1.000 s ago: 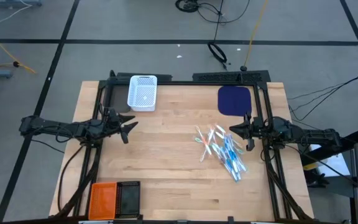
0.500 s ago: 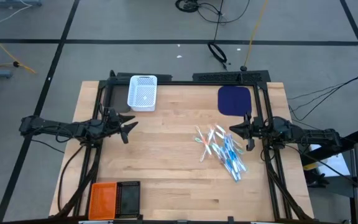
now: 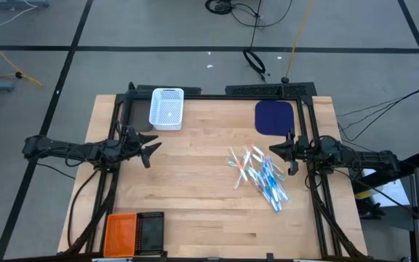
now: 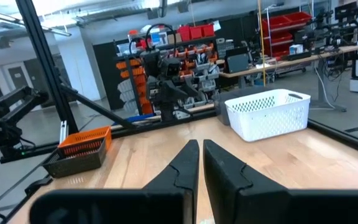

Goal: Pick & Place Toothbrushes
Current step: Put the violet toothbrush into the gray bin

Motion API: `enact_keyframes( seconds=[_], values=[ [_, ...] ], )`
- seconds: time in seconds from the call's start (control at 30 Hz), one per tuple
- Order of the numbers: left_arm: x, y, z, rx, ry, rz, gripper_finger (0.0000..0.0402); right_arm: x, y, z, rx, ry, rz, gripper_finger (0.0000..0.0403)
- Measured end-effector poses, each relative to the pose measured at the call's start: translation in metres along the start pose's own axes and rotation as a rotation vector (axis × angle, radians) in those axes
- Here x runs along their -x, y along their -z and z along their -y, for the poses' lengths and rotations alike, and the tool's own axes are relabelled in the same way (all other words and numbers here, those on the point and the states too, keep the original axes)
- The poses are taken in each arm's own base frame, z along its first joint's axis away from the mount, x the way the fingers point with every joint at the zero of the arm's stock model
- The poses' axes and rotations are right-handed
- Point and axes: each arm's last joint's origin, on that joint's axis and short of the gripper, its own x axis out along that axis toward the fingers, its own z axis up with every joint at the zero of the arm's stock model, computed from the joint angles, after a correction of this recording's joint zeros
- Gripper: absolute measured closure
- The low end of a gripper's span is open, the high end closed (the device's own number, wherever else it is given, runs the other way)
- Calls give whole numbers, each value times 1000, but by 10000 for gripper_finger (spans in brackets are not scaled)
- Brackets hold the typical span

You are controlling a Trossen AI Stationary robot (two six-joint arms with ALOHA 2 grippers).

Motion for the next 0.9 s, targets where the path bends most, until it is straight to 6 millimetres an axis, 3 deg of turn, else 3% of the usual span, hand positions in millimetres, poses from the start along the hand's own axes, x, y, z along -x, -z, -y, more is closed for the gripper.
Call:
enact_keyframes(
  seconds=[0.3, 0.53, 0.7, 0.9],
  values=[
    [0, 0, 0, 1, 0, 1, 227, 0, 0, 0, -9, 0, -2, 387],
    [0, -1, 0, 10, 3, 12, 226, -1, 7, 0, -147, -30, -91, 387],
    [0, -8, 2, 127, 25, 71, 227, -3, 21, 3, -210, 70, -273, 391],
    [1, -15, 2, 174, -4, 143, 227, -3, 6, 4, -173, 278, -582, 400]
  ],
)
